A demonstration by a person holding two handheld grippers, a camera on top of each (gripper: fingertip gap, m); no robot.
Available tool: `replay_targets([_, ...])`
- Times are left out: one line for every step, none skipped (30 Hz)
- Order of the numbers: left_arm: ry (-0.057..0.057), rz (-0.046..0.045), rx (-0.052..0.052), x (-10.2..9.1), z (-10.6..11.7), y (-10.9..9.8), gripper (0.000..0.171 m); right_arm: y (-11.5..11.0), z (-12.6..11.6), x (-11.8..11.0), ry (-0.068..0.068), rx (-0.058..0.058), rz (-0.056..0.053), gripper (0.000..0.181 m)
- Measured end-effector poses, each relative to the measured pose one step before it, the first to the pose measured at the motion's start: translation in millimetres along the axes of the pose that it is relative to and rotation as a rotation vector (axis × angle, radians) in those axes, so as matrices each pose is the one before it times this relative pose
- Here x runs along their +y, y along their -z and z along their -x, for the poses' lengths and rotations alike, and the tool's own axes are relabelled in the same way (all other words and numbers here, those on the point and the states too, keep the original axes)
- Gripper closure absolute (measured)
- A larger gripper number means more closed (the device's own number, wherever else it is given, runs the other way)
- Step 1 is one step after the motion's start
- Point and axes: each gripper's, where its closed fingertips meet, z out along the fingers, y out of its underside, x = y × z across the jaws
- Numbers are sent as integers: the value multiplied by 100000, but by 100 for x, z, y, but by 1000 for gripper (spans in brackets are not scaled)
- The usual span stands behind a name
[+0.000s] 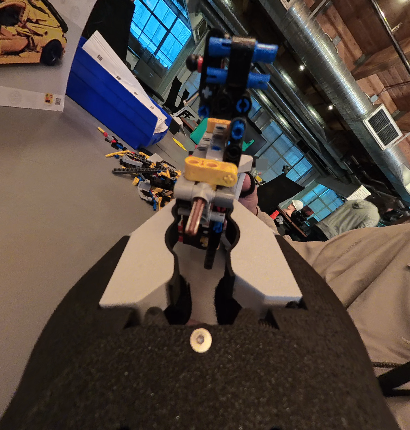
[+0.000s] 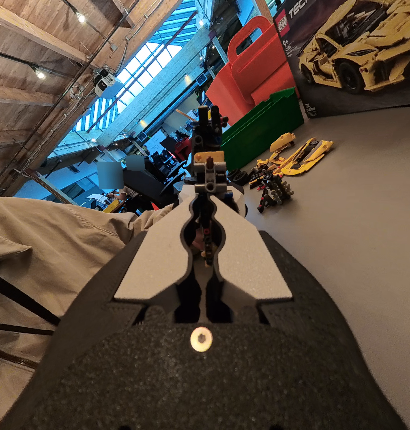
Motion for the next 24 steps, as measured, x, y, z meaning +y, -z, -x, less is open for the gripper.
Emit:
replay_targets([47,-87,-984,-5,131,-41,135,46,-91,-4,722,1093,178,179])
replay_targets([-508,177,-1249,-21,157,5,134,83,-141,-59,1313,1478,-156,179])
replay_targets([-889,403,-2033,-47,257,132,132,171,-236,-282,871,1983,-1559,179])
replay_targets([-780,-137,-3130,-220,383,285,127,299,-411,-491,89,2577,-3435,179])
replay_targets([-765,-1082,-3960,-396,491,401,122,292,-541,-258,-671,2297,-1682,179])
replay_targets([-1037,-1645,-4296,-506,544,436,122,217,-563,54,-1229,1811,190,179])
replay_targets([-1350,-2228,-3733,-598,465,416,120,125,-528,219,-2056,1254,824,179])
replay_targets([-1769,-2641,-2616,-628,293,376,121,13,-360,245,-2561,229,840,179])
replay_targets([-2570,-1178,-903,-374,57,258,121,-20,-147,133,-2385,-769,350,179])
replay_targets([-3174,1906,1427,131,-228,99,122,-16,160,-103,-1937,-2086,-808,179])
replay_targets([-2636,3879,3254,464,-402,22,125,-19,323,-132,-1888,-2917,-728,180])
replay_targets([-902,3412,4080,459,-473,-12,130,-25,439,-125,-2235,-3709,-692,179])
replay_targets([1073,1641,4159,262,-431,-25,135,-24,394,-61,-2526,-3420,-723,179])
replay_targets([2175,373,3279,109,-298,-43,137,-91,160,287,-2303,-2031,1485,179])
replay_targets([1872,180,2141,78,-165,-24,139,-143,-31,584,-994,-515,3628,179])
replay_targets([653,503,920,72,-9,55,141,-117,-55,458,268,164,2809,178])
replay_targets([-262,662,-1785,-1,376,150,141,41,-109,80,925,1017,1060,179])
replay_targets([-676,411,-3770,-156,666,302,136,95,-288,65,2144,2820,1267,179])
replay_targets([-916,-388,-3996,-380,715,504,130,130,-416,97,3145,3939,1654,180])
replay_targets([-1271,-1844,-5051,-683,884,674,121,152,-515,154,3772,4932,2169,179])
replay_targets([-2843,-2876,-6010,-888,946,769,119,123,-504,185,3932,4905,1997,179])
replay_targets([-5377,-2591,-6092,-815,791,640,119,39,-495,424,3777,4631,3611,179])
replay_targets([-7834,-736,-4061,-412,255,330,118,-59,-368,536,3541,3662,4229,179])
replay_targets([-9281,2026,-112,164,-570,-47,118,-150,-66,410,3201,1927,3222,179])
